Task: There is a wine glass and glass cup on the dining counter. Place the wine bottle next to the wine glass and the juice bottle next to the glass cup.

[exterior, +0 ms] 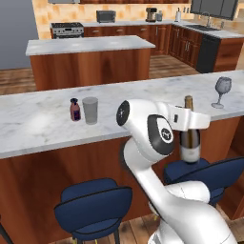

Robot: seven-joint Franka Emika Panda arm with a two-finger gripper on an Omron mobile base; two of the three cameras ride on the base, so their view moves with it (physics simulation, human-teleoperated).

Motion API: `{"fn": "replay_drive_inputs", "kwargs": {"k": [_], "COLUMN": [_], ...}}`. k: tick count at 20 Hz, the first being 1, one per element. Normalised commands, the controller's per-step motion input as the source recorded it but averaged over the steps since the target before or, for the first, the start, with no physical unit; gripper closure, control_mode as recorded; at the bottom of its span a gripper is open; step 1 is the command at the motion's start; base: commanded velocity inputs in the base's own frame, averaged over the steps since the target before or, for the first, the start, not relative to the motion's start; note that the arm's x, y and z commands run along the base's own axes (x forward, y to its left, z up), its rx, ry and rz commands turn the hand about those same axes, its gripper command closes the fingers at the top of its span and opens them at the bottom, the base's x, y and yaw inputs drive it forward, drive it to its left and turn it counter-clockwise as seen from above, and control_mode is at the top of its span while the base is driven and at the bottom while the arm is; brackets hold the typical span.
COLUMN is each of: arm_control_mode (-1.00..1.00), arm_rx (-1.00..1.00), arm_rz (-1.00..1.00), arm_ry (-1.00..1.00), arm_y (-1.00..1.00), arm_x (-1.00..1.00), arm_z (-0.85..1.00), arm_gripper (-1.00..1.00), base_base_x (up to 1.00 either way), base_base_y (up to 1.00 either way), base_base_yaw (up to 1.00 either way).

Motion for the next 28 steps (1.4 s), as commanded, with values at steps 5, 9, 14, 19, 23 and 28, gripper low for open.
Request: {"fn": "replay_drive_inputs", "kwargs": {"k": [5, 9, 14, 19, 23, 28], "arm_control_mode": [-1.00, -1.00, -1.00, -1.00, -1.00, -1.00], "arm_rx": [0.01, 0.05, 0.05, 0.00, 0.00, 0.00], "arm_rz": [-0.06, -0.10, -0.04, 0.00, 0.07, 0.11], "arm_ry": [-0.05, 0.00, -0.01, -0.01, -0.06, -0.12], "arm_y": [-0.21, -0.22, -0.35, -0.45, -0.42, -0.37], "arm_x": [0.17, 0.28, 0.32, 0.27, 0.16, 0.10], "arm_z": [0.45, 0.35, 0.22, 0.13, -0.03, -0.11], "arm_gripper": [1.00, 1.00, 1.00, 1.00, 1.00, 1.00], "base_base_x": [0.00, 0.00, 0.00, 0.00, 0.00, 0.00], "base_base_y": [0.00, 0.00, 0.00, 0.00, 0.00, 0.00], "base_base_yaw": [0.00, 0.00, 0.00, 0.00, 0.00, 0.00]}}
